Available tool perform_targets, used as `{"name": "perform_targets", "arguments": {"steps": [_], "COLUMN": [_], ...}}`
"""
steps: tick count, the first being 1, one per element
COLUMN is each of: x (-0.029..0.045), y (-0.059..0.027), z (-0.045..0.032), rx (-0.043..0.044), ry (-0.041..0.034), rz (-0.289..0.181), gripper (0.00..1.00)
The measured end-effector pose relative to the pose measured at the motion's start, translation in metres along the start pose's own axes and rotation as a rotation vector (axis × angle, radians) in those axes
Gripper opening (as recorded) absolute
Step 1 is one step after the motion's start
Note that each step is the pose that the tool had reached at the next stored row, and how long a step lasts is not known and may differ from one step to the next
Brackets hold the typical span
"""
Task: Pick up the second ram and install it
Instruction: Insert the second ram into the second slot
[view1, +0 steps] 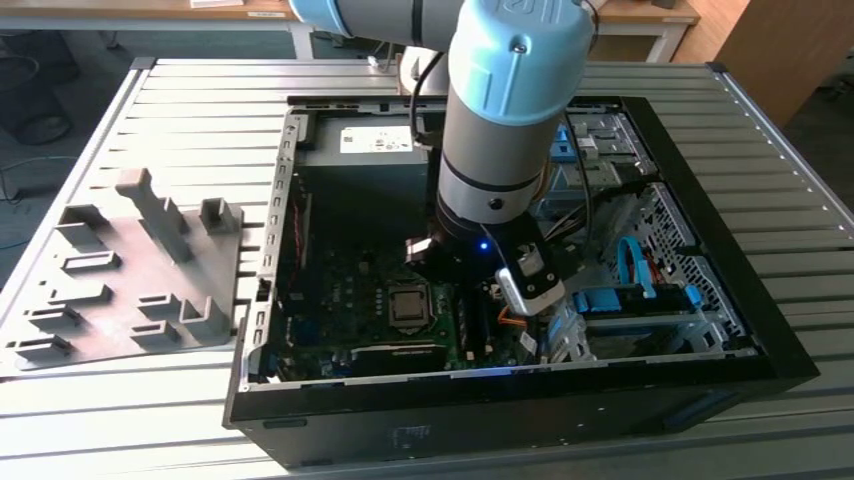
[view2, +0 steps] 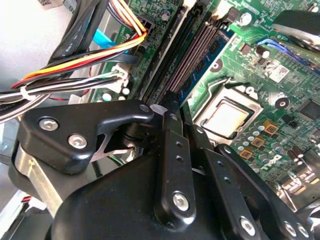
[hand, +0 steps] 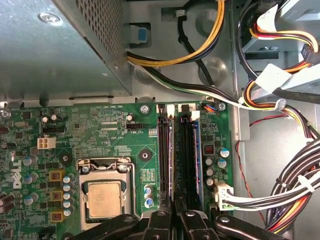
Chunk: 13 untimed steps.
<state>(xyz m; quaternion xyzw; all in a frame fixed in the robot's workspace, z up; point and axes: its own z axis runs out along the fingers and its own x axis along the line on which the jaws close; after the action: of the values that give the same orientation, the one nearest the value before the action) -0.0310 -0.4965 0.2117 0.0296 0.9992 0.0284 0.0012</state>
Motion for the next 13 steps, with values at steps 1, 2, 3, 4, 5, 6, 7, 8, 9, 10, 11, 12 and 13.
{"name": "perform_targets", "arguments": {"steps": [1,2,3,4,5,6,7,8,9,10,11,12,13], "x": [0.0000,0.0000,0.0000,0.0000,0.0000,-0.0001,0.0000,0.0000,-0.0001,-0.0001,-0.0001,-0.0001,0.0000], "y": [0.0001,0.0000,0.0001,0.0002,0.0004,0.0007,0.0008,0.0008,0.0009,0.0010,0.0012,0.0017,0.0021], "z": [0.0005,0.0010,0.0015,0.0020,0.0025,0.0027,0.0028,0.0028,0.0028,0.0028,0.0028,0.0028,0.0029], "rx": [-0.0002,-0.0001,-0.0001,-0.0001,0.0000,-0.0001,-0.0002,-0.0001,-0.0002,-0.0002,-0.0001,-0.0001,-0.0002], "ry": [0.0000,0.0000,0.0000,0.0000,0.0000,0.0000,-0.0001,0.0000,0.0000,-0.0001,0.0000,0.0000,0.0000], "rz": [0.000,0.000,0.000,0.000,0.000,0.000,0.000,0.000,0.000,0.000,0.000,0.000,0.000], "gripper": [0.14,0.14,0.14,0.14,0.14,0.14,0.14,0.14,0.14,0.14,0.14,0.14,0.14]}}
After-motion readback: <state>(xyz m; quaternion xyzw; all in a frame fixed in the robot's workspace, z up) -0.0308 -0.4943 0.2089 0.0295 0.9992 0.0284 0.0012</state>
